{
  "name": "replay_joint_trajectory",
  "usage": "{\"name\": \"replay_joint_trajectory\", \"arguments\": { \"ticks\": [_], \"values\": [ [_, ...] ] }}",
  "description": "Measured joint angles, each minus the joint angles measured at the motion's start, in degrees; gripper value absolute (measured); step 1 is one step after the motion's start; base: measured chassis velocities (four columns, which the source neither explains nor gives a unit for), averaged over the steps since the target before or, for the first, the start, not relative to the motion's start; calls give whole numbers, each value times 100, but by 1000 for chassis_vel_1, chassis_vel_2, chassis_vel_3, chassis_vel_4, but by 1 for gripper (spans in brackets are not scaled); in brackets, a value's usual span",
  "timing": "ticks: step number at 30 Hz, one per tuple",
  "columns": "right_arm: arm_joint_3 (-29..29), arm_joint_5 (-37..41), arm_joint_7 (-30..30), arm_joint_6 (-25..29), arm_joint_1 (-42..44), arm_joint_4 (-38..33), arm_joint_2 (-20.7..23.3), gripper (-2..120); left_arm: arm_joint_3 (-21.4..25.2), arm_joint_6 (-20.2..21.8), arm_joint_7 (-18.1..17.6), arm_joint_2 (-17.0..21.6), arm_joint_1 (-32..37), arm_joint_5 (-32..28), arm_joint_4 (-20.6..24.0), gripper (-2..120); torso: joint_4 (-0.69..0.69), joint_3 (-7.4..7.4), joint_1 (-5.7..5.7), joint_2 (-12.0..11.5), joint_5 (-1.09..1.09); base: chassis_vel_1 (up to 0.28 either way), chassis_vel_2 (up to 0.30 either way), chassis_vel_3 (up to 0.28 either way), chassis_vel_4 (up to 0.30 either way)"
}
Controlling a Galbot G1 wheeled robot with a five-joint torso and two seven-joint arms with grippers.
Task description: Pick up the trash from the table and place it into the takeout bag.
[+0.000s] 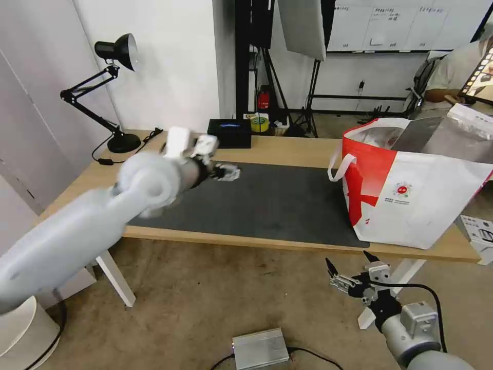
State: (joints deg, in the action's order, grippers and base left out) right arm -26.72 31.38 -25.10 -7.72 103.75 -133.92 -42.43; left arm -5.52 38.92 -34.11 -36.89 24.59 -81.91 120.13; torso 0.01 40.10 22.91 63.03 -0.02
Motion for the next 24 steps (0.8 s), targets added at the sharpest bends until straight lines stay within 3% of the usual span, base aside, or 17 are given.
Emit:
{"name": "replay_joint_trajectory", "arguments": {
  "ticks": [1,2,5,9,12,13,15,16,18,21,24],
  "values": [
    [0,0,0,0,0,0,0,100,0,0,0,0,0,0,0,100,0,0,0,0,0,0,0,0,0],
    [-1,0,1,0,0,0,0,100,366,-85,91,142,415,145,144,100,3,0,0,0,-1,0,0,0,0],
    [0,0,1,0,0,0,0,100,898,-367,243,266,1110,525,325,100,0,0,0,0,0,0,0,0,0],
    [0,0,1,0,0,0,0,100,1190,-577,314,257,1538,770,455,100,-2,0,0,0,3,0,0,0,0],
    [0,0,0,0,0,0,0,100,1769,-839,576,180,2424,1206,699,100,-2,0,0,0,1,0,0,0,0],
    [0,0,0,0,0,0,0,100,1769,-839,576,180,2424,1206,699,100,-2,0,0,0,1,0,0,0,0],
    [0,0,0,0,0,0,0,100,2270,-1094,829,96,3098,1464,858,100,0,0,0,0,0,0,0,0,0],
    [0,0,0,0,0,0,0,100,2270,-1094,829,96,3098,1464,858,100,0,0,0,0,0,0,0,0,0],
    [0,0,0,0,0,0,0,100,2706,-1408,1005,-34,3690,1749,955,100,-1,0,0,0,3,0,0,0,0],
    [0,0,0,0,0,0,0,100,2955,-1632,1115,-147,4068,2003,1004,100,-1,0,0,0,2,0,0,0,0],
    [0,0,0,0,0,0,0,100,3352,-1884,1296,-439,4883,2658,1120,100,-1,0,0,0,1,0,0,0,0]
  ]
}}
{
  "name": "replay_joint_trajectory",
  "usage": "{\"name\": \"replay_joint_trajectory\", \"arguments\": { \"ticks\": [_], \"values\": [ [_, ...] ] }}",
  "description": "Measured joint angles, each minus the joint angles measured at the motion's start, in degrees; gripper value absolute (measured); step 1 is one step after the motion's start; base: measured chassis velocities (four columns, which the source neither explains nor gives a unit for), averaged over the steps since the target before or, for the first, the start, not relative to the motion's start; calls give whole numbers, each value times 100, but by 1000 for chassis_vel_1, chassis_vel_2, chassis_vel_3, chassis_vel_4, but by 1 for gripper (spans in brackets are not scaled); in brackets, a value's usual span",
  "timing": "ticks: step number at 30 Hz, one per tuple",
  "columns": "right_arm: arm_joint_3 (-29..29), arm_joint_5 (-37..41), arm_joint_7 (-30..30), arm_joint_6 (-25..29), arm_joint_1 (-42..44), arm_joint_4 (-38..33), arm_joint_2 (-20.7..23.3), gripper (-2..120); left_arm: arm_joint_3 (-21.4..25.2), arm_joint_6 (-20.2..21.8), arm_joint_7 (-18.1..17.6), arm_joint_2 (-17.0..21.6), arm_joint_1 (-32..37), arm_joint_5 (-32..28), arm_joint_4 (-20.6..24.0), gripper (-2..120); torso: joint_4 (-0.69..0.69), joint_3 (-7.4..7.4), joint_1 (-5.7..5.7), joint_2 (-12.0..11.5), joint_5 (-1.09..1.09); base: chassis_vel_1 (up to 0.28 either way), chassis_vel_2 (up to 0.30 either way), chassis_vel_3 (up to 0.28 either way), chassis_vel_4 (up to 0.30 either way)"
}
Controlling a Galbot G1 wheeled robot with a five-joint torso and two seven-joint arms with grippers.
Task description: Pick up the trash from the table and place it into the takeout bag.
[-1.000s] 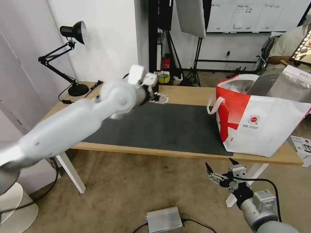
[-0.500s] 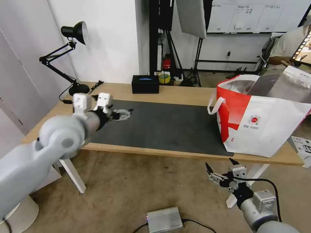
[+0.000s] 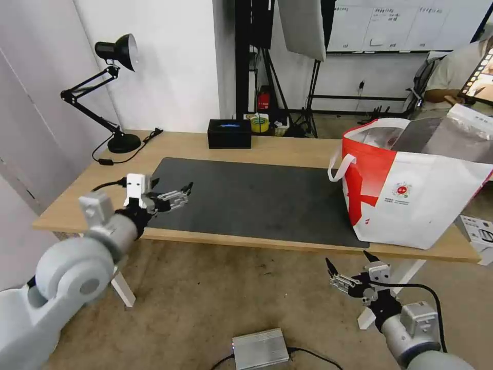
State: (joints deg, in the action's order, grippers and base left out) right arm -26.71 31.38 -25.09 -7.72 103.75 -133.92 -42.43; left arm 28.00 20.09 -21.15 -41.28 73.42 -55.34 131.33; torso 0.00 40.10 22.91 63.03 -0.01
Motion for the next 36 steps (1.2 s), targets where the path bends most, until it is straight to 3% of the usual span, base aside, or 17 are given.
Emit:
{"name": "replay_joint_trajectory", "arguments": {
  "ticks": [10,16,36],
  "values": [
    [0,0,0,0,0,0,0,100,324,-559,331,-673,1335,1104,-50,100,0,0,0,0,1,0,0,0,0],
    [0,0,0,0,0,0,0,100,440,-734,464,-859,1750,1342,-206,100,0,0,0,0,1,0,0,0,0],
    [0,0,0,0,0,0,0,100,385,-1006,587,-1067,2251,1781,-384,100,0,0,1,0,1,0,0,0,0]
  ]
}}
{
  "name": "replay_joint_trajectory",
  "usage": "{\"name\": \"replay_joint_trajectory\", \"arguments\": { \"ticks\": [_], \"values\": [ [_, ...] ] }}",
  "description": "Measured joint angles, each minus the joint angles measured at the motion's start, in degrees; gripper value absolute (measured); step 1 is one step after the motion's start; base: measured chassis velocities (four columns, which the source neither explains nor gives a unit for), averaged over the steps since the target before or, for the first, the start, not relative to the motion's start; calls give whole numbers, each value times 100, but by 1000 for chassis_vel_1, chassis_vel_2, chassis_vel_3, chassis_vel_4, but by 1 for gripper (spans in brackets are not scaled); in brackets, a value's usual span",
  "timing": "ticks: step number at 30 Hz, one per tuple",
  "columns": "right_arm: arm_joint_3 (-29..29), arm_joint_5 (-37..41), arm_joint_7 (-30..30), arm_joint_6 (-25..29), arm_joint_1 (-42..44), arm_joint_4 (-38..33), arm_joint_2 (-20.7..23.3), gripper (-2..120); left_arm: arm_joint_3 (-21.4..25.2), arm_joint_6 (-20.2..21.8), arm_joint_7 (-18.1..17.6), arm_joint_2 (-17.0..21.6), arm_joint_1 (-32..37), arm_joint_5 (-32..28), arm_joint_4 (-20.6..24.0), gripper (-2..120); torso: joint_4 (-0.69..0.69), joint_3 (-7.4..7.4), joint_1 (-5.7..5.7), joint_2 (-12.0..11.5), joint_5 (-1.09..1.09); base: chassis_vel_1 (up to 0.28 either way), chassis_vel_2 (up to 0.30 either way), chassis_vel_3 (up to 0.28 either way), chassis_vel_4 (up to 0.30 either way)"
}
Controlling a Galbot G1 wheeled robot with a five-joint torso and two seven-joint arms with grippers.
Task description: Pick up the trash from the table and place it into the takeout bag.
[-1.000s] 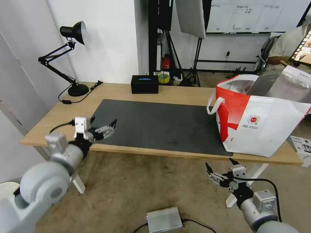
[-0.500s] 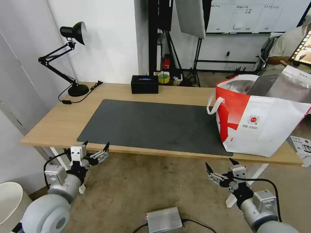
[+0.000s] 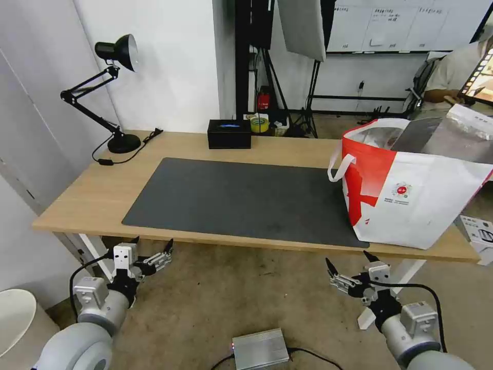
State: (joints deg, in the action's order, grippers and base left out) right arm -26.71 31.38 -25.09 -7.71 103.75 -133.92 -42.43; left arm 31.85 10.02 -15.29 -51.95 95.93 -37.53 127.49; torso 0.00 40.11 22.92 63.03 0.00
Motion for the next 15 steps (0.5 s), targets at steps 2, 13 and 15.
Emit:
{"name": "replay_joint_trajectory", "arguments": {
  "ticks": [2,13,15],
  "values": [
    [0,0,0,0,0,0,0,100,-8,-3,1,-15,22,17,-2,100,0,0,0,0,0,0,0,0,0],
    [0,0,0,0,0,0,0,100,-20,-5,0,-24,24,26,-3,100,0,0,0,0,0,0,0,0,0],
    [0,0,0,0,0,0,0,100,-21,-5,0,-23,22,24,-3,100,0,0,0,0,0,0,0,0,0]
  ]
}}
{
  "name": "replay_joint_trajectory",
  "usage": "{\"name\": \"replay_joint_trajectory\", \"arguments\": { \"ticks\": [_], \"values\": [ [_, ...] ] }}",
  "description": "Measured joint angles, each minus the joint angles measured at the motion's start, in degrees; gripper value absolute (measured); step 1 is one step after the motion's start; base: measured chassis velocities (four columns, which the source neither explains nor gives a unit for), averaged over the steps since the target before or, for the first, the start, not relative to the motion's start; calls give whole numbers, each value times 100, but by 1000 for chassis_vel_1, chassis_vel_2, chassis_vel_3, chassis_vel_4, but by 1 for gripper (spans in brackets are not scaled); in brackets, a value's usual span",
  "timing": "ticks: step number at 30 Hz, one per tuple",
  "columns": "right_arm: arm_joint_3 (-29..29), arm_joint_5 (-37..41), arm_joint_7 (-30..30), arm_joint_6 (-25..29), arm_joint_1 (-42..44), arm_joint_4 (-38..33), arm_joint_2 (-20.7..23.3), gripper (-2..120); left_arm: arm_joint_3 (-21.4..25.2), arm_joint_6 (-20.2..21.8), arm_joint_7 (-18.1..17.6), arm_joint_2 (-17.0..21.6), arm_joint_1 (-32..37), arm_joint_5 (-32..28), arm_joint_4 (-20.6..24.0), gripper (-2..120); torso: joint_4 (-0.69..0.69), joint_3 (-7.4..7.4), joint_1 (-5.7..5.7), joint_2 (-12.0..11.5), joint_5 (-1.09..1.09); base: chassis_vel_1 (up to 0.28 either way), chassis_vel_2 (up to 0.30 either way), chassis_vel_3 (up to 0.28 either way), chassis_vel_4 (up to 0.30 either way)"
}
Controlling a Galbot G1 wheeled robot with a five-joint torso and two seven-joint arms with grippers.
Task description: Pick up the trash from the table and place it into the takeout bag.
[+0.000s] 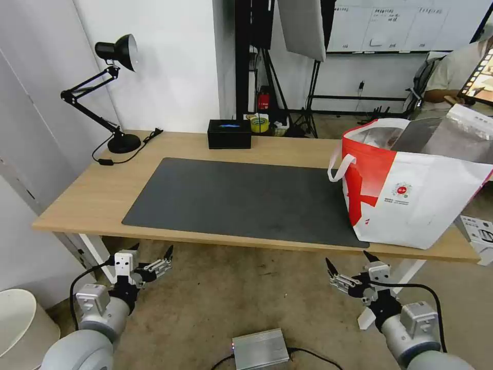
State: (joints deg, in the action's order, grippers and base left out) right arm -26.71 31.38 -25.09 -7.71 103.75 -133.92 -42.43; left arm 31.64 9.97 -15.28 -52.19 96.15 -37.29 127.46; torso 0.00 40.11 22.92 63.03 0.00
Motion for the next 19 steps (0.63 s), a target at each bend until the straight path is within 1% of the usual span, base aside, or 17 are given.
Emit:
{"name": "replay_joint_trajectory", "arguments": {
  "ticks": [19],
  "values": [
    [0,0,0,0,0,0,0,100,-5,0,-2,6,-8,-11,1,100,0,0,0,0,0,0,0,0,0]
  ]
}}
